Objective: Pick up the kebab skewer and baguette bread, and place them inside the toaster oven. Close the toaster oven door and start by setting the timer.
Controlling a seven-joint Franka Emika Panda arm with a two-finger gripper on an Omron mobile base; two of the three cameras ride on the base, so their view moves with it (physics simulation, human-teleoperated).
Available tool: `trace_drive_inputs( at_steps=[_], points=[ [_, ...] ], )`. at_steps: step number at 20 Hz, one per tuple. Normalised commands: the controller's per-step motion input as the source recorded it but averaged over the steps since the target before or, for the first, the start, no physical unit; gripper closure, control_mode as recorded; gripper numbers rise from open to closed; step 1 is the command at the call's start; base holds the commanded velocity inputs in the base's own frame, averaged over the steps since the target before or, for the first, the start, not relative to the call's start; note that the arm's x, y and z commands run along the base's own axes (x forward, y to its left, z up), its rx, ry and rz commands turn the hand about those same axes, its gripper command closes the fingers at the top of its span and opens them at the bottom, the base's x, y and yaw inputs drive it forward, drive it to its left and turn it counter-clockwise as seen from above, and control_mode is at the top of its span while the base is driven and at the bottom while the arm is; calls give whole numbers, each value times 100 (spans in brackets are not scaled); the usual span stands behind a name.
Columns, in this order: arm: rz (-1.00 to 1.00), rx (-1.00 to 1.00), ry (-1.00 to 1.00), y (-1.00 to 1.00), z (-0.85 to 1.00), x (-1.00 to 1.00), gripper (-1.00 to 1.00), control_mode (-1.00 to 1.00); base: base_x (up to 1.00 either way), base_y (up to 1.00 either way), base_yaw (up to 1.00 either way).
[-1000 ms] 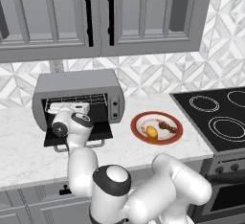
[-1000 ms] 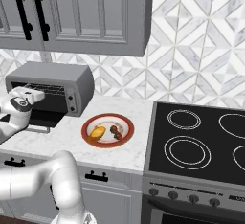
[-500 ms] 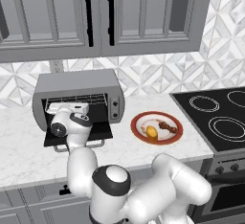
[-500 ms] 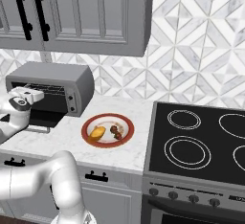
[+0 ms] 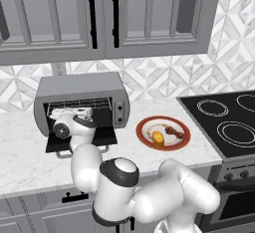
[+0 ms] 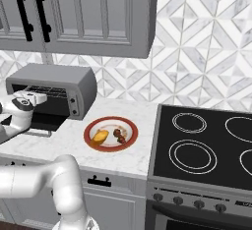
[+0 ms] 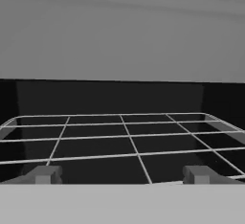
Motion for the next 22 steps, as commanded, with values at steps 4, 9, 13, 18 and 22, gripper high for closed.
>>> trace_drive_inputs(
  at_steps=[4,9,13,18,22],
  points=[
    [0,0,0,0,-11,35,-100,-100,0,0,0],
    [0,0,0,0,-1,38,-100,-100,0,0,0],
    [0,0,0,0,1,16,-100,-100,0,0,0],
    [0,0,0,0,7,17,-100,-100,0,0,0],
    [0,0,0,0,2,27,-100,-100,0,0,0]
  ],
)
